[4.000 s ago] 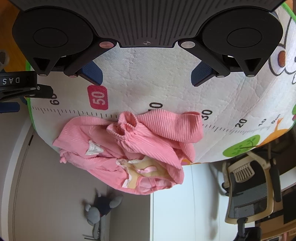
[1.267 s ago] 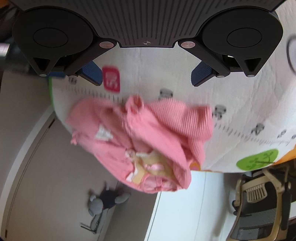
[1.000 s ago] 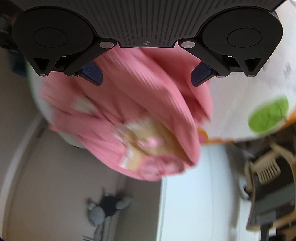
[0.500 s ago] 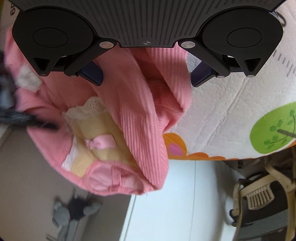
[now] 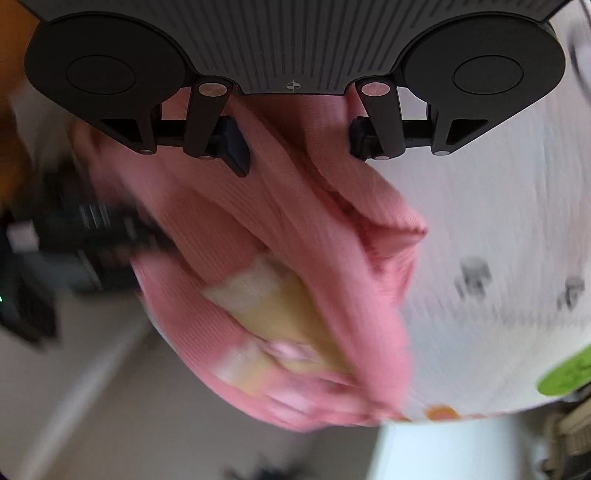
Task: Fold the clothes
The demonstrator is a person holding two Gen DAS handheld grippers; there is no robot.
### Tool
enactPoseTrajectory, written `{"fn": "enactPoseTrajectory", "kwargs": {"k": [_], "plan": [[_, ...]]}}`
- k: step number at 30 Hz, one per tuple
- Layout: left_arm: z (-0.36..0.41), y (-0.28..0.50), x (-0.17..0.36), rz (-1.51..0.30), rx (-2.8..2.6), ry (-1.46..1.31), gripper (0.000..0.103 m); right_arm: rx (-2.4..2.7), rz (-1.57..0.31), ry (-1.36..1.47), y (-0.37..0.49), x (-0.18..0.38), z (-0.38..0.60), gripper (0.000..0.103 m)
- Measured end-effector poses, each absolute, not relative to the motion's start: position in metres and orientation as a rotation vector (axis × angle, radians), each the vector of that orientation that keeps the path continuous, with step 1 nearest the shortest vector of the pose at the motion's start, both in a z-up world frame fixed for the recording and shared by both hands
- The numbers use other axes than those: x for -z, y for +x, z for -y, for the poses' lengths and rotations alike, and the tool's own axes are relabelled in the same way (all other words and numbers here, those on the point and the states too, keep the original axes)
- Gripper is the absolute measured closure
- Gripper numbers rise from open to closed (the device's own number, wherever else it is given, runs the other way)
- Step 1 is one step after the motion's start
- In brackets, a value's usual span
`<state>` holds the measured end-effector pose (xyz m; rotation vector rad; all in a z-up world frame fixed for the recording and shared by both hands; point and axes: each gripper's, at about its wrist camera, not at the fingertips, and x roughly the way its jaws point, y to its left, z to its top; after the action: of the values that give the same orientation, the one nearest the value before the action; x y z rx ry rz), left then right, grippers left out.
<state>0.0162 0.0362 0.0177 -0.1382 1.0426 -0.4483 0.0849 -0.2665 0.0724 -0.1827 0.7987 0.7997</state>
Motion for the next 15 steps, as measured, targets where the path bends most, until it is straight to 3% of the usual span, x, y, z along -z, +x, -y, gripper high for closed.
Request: {"fn": "enactPoseTrajectory", "kwargs": {"k": [2, 4, 6, 8, 11, 12, 13, 15], "plan": [[-0.036, -0.003, -0.029, -1.026, 0.429, -0.120, 0.039, -0.759, -0.736, -0.173, 0.082, -0.083, 0.277, 0.065], [-0.041, -0.007, -0.043, -0.977, 0.374, -0.130, 0.024, -0.737, -0.692, -0.166, 0.080, -0.093, 0.283, 0.065], [-0.041, 0.001, -0.051, -0.942, 0.334, -0.170, 0.016, -0.744, -0.683, -0.197, 0.079, -0.094, 0.280, 0.065], [-0.036, 0.011, -0.050, -0.937, 0.324, -0.192, 0.015, -0.743, -0.701, -0.304, 0.084, -0.084, 0.266, 0.066], [-0.024, 0.025, -0.036, -0.970, 0.291, -0.173, 0.023, -0.734, -0.607, -0.609, 0.077, -0.074, 0.233, 0.082], [-0.021, 0.027, -0.032, -0.978, 0.276, -0.160, 0.035, -0.722, -0.551, -0.677, 0.079, -0.080, 0.230, 0.087], [-0.021, 0.027, -0.032, -0.974, 0.270, -0.149, 0.041, -0.674, -0.471, -0.739, 0.086, -0.089, 0.226, 0.087], [-0.026, 0.025, -0.036, -0.957, 0.259, -0.142, 0.044, -0.497, -0.281, -0.867, 0.108, -0.100, 0.223, 0.085]]}}
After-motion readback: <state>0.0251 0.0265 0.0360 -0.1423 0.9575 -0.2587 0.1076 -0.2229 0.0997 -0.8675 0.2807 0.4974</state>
